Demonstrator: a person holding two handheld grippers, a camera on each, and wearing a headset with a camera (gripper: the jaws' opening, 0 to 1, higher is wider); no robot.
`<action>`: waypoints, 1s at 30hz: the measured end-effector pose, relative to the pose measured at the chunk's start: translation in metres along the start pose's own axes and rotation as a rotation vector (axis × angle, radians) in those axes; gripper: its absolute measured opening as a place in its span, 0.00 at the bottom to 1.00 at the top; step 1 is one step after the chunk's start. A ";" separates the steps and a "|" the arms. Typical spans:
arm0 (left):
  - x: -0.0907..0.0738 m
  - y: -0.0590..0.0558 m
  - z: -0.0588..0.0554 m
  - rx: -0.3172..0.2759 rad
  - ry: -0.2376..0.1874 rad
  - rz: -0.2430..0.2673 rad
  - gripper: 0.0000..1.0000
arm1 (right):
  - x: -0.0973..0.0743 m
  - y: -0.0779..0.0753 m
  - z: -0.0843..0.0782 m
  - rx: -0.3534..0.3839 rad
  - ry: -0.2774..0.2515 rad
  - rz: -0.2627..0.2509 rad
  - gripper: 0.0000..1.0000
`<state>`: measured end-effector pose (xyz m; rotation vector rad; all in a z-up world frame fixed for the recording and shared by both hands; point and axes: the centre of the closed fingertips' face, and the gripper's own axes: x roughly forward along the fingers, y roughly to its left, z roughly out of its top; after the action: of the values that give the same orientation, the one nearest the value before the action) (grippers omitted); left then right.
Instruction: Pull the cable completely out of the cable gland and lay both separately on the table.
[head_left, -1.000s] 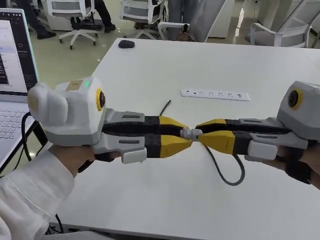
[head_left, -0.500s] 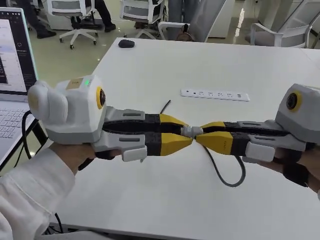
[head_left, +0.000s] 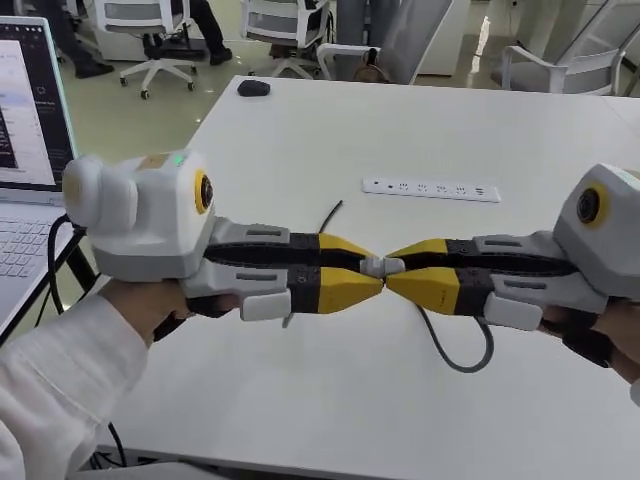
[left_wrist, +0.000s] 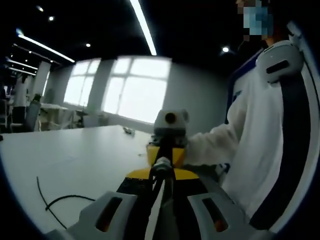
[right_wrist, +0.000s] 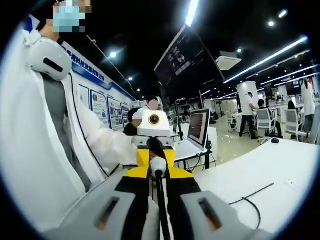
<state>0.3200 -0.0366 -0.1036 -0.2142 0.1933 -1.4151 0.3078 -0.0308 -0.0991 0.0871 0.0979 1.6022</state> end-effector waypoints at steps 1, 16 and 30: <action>0.000 0.000 -0.001 -0.046 -0.006 -0.010 0.15 | 0.000 0.000 0.001 -0.029 0.002 -0.001 0.10; 0.002 0.002 -0.009 -0.192 -0.005 -0.029 0.15 | 0.000 0.002 -0.008 -0.345 0.113 0.018 0.10; -0.005 0.010 -0.003 -0.055 -0.017 0.031 0.15 | -0.008 -0.019 -0.012 -0.145 0.112 -0.068 0.28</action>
<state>0.3285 -0.0304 -0.1094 -0.2674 0.2212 -1.3778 0.3258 -0.0387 -0.1130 -0.1170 0.0705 1.5413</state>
